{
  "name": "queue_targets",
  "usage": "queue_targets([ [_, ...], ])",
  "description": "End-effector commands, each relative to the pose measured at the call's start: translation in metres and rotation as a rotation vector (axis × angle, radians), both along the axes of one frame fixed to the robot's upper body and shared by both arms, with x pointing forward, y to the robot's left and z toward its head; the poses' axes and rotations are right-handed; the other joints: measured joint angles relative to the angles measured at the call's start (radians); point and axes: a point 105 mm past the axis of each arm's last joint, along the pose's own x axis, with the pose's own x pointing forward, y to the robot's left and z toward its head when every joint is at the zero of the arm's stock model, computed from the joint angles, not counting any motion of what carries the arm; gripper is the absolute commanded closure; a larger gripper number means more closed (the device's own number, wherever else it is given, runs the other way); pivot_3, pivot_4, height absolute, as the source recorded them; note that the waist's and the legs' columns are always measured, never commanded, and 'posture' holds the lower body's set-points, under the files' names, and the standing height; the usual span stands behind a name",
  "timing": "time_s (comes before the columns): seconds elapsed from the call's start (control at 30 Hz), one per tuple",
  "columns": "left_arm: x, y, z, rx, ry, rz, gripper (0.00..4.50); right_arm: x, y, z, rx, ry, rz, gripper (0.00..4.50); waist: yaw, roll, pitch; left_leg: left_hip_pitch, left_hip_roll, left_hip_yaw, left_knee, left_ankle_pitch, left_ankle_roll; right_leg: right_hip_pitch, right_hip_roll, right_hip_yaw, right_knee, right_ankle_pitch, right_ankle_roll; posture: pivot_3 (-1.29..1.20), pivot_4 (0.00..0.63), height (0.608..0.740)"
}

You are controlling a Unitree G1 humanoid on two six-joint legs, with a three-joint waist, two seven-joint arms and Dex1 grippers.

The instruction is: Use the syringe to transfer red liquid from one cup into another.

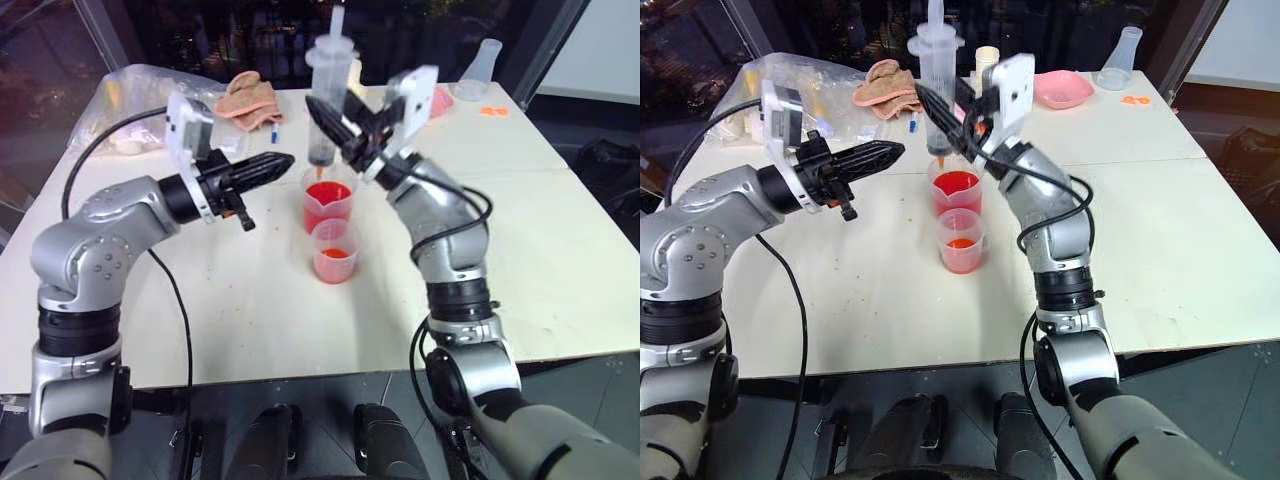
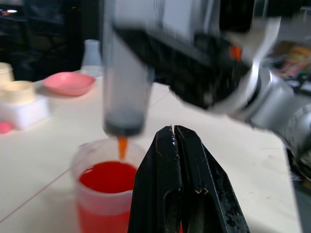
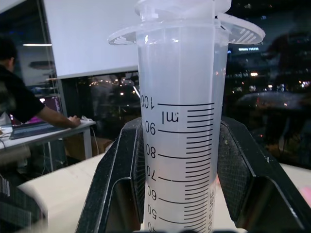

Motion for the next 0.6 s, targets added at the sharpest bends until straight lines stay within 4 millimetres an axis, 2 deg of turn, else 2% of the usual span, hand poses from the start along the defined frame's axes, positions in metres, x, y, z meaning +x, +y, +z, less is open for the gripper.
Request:
queue_targets([
  [0.03, 0.004, 0.003, 0.011, 0.025, -0.061, 0.034, 4.5, 0.001, 0.007, 0.003, 0.015, -0.069, -0.007, 3.07, -0.001, 0.0, 0.0, 0.0, 0.0, 0.0, 0.0, 0.0, 0.0, 0.0, 0.0, 0.0, 0.0, 0.0, 0.0, 0.0, 0.15, 0.74],
  [0.43, 0.01, 0.005, 0.013, 0.009, -0.027, 0.036, 4.5, 0.01, 0.011, -0.014, 0.003, -0.053, -0.023, 3.07, -0.002, 0.0, 0.0, 0.0, 0.0, -0.001, -0.001, 0.001, -0.002, -0.001, 0.0, 0.0, 0.001, 0.0, 0.0, 0.0, 0.15, 0.74],
  [0.6, 0.012, 0.004, 0.015, 0.004, -0.03, 0.038, 3.21, 0.014, 0.008, -0.024, -0.015, -0.027, -0.035, 3.07, -0.002, 0.0, 0.0, 0.0, 0.0, -0.001, -0.001, 0.001, -0.002, -0.001, 0.0, 0.0, 0.002, 0.0, 0.0, 0.0, 0.15, 0.74],
])
